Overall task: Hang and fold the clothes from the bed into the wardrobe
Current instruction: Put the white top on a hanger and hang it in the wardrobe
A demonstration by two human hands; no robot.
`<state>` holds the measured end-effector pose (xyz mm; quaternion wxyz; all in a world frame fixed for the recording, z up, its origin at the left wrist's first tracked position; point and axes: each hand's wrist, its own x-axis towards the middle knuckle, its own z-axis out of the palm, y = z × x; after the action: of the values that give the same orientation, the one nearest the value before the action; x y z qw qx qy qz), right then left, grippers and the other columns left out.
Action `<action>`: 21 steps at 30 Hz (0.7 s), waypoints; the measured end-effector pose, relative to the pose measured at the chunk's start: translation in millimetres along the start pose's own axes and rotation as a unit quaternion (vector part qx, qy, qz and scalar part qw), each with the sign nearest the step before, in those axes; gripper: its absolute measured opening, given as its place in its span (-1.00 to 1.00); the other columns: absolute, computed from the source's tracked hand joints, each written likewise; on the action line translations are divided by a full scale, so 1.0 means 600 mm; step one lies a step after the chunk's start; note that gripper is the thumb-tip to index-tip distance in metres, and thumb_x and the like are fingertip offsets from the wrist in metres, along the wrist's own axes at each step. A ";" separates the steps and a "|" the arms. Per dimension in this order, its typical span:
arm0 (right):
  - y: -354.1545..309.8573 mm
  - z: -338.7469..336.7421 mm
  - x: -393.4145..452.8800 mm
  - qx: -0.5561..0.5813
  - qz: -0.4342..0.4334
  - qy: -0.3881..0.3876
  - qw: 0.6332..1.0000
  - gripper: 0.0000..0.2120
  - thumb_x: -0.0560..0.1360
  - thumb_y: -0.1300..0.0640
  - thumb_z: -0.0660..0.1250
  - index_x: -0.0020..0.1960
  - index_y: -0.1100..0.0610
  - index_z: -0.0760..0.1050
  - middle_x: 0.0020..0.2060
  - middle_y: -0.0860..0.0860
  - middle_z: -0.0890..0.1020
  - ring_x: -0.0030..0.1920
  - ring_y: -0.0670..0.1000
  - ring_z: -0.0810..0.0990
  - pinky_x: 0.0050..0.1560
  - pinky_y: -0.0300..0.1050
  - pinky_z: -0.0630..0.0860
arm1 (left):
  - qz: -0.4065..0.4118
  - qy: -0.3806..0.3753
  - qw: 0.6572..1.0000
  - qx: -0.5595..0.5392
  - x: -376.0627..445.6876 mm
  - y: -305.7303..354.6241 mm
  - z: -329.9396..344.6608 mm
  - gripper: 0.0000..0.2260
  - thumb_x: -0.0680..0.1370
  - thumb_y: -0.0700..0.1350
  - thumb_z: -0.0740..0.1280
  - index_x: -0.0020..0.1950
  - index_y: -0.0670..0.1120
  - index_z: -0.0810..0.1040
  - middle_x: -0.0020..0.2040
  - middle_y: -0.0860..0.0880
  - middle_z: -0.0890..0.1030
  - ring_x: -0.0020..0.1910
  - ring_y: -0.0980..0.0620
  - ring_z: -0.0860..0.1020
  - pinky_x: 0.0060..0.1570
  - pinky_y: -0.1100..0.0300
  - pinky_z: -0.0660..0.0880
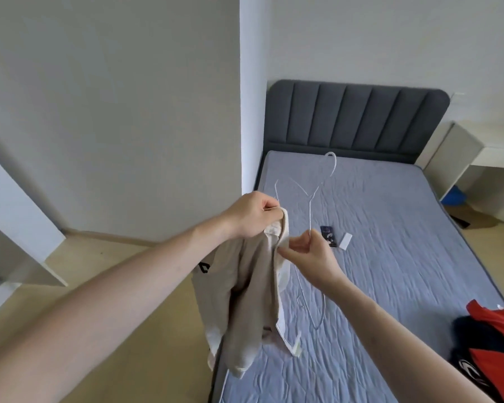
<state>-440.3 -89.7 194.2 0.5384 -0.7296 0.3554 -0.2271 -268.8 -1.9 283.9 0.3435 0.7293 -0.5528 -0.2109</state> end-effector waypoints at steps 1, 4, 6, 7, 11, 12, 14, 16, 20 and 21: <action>-0.003 0.000 0.003 0.000 -0.005 -0.003 1.000 -0.62 0.38 0.09 0.48 -0.16 0.04 0.23 -0.25 -0.16 0.70 -0.27 -0.13 0.57 -0.12 -0.07 0.52 | -0.007 0.010 1.000 -0.004 -0.004 -0.010 -0.002 -0.61 0.56 -0.15 0.30 -0.41 -0.04 0.23 -0.48 0.09 0.22 -0.43 0.12 0.20 -0.39 0.18 0.16; -0.001 0.004 0.005 -0.026 -0.019 -0.024 0.999 -0.70 0.38 0.16 0.36 -0.22 0.02 0.20 -0.41 -0.20 0.50 -0.38 -0.12 0.33 -0.32 -0.22 0.36 | -0.026 0.017 0.999 -0.015 -0.024 -0.041 0.006 -0.61 0.54 -0.17 0.31 -0.45 -0.02 0.25 -0.51 0.11 0.26 -0.46 0.15 0.23 -0.42 0.25 0.16; 0.000 0.012 0.003 -0.024 -0.017 -0.048 0.998 -0.74 0.37 0.22 0.29 -0.24 0.02 0.20 -0.42 -0.21 0.40 -0.39 -0.13 0.27 -0.39 -0.25 0.29 | -0.031 0.019 0.999 -0.028 -0.036 -0.055 0.017 -0.63 0.51 -0.12 0.33 -0.46 0.00 0.29 -0.52 0.12 0.28 -0.47 0.17 0.25 -0.42 0.28 0.18; -0.001 0.015 0.003 -0.005 -0.006 -0.050 0.999 -0.78 0.35 0.25 0.24 -0.23 0.02 0.21 -0.40 -0.17 0.38 -0.37 -0.11 0.28 -0.37 -0.22 0.29 | -0.033 0.020 0.999 -0.037 -0.042 -0.061 0.021 -0.67 0.48 -0.06 0.35 -0.43 -0.03 0.31 -0.50 0.12 0.29 -0.46 0.17 0.26 -0.41 0.27 0.20; -0.012 0.021 0.011 0.171 0.032 -0.031 0.984 -0.74 0.25 0.34 0.05 -0.22 0.00 0.23 -0.41 -0.11 0.35 -0.38 -0.05 0.26 -0.40 -0.23 0.28 | -0.069 -0.008 0.997 0.038 -0.087 -0.125 0.040 -0.58 0.32 0.35 0.51 -0.18 0.03 0.54 -0.33 0.08 0.54 -0.36 0.15 0.42 -0.34 0.25 0.30; -0.015 0.021 0.013 0.189 0.031 -0.027 0.981 -0.72 0.25 0.34 0.03 -0.25 -0.04 0.24 -0.42 -0.13 0.35 -0.40 -0.07 0.26 -0.43 -0.25 0.28 | -0.089 -0.030 0.992 0.087 -0.108 -0.156 0.049 -0.59 0.31 0.35 0.52 -0.14 0.06 0.57 -0.30 0.10 0.57 -0.33 0.15 0.47 -0.33 0.26 0.32; -0.016 0.017 0.014 0.206 0.026 -0.027 0.978 -0.70 0.22 0.33 0.02 -0.32 -0.08 0.27 -0.43 -0.12 0.34 -0.43 -0.09 0.27 -0.45 -0.26 0.29 | -0.132 -0.057 0.979 0.148 -0.162 -0.226 0.081 -0.74 0.43 0.17 0.52 -0.19 0.02 0.57 -0.33 0.14 0.56 -0.33 0.20 0.49 -0.31 0.23 0.34; -0.011 0.010 0.012 0.213 0.032 -0.026 0.976 -0.72 0.21 0.32 0.03 -0.35 -0.08 0.28 -0.42 -0.10 0.33 -0.43 -0.07 0.27 -0.44 -0.23 0.29 | -0.233 -0.054 0.964 0.117 -0.223 -0.286 0.121 -0.76 0.52 0.07 0.49 -0.27 0.04 0.52 -0.36 0.15 0.54 -0.33 0.21 0.47 -0.35 0.30 0.34; -0.008 -0.007 0.012 0.198 0.042 -0.034 0.979 -0.69 0.23 0.34 0.02 -0.36 -0.08 0.29 -0.42 -0.10 0.35 -0.42 -0.05 0.28 -0.40 -0.15 0.28 | -0.339 -0.100 0.935 -0.032 -0.270 -0.299 0.209 -0.78 0.45 0.09 0.52 -0.01 0.16 0.53 -0.01 0.17 0.64 -0.12 0.14 0.57 -0.22 0.33 0.48; -0.009 -0.007 0.011 0.195 0.040 -0.039 0.979 -0.68 0.22 0.35 0.02 -0.36 -0.08 0.29 -0.42 -0.10 0.35 -0.41 -0.05 0.28 -0.38 -0.14 0.28 | -0.342 -0.112 0.930 -0.074 -0.262 -0.287 0.231 -0.62 0.41 0.10 0.56 0.13 0.17 0.48 0.12 0.12 0.61 -0.05 0.16 0.56 -0.21 0.35 0.51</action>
<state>-437.9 -96.4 200.2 0.6928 -0.6038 0.3116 -0.2415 -297.3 136.9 52.2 0.2393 0.8184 -0.2878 -0.4361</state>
